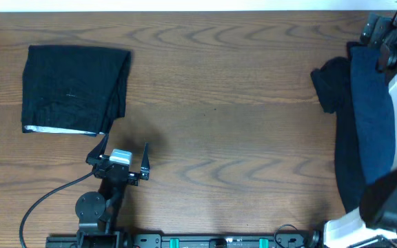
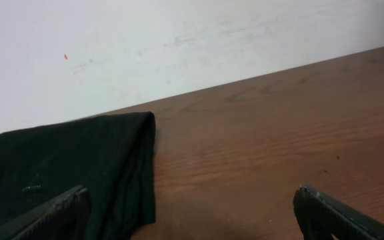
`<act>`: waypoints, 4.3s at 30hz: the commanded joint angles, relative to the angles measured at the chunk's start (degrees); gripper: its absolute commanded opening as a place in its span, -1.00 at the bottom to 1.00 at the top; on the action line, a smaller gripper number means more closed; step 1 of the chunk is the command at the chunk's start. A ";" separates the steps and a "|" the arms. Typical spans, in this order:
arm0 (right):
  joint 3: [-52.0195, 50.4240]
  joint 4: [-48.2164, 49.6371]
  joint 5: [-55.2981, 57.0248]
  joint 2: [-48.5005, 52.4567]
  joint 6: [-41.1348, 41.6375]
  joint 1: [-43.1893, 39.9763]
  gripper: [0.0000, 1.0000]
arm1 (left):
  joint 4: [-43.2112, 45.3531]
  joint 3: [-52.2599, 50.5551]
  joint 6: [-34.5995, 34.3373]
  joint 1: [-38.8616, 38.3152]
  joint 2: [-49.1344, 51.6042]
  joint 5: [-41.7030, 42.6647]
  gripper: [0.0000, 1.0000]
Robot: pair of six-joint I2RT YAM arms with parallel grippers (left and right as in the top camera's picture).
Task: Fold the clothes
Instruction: 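Reach the right gripper into the clothes pile and grasp the blue jeans, then lift the jeans with the right gripper and drag them leftward to table center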
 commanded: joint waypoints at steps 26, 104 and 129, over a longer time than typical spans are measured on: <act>1.25 15.13 -4.52 25.31 -4.87 -2.12 0.35 | -2.01 -0.94 0.72 -0.24 -0.04 0.57 0.96; 1.29 7.69 -13.97 5.09 -5.11 -1.11 -0.98 | -1.99 -0.94 0.74 -0.24 -0.04 0.57 0.96; 1.05 -15.47 -19.98 -4.00 3.02 36.72 -0.98 | -2.01 -0.94 0.74 -0.24 -0.04 0.57 0.96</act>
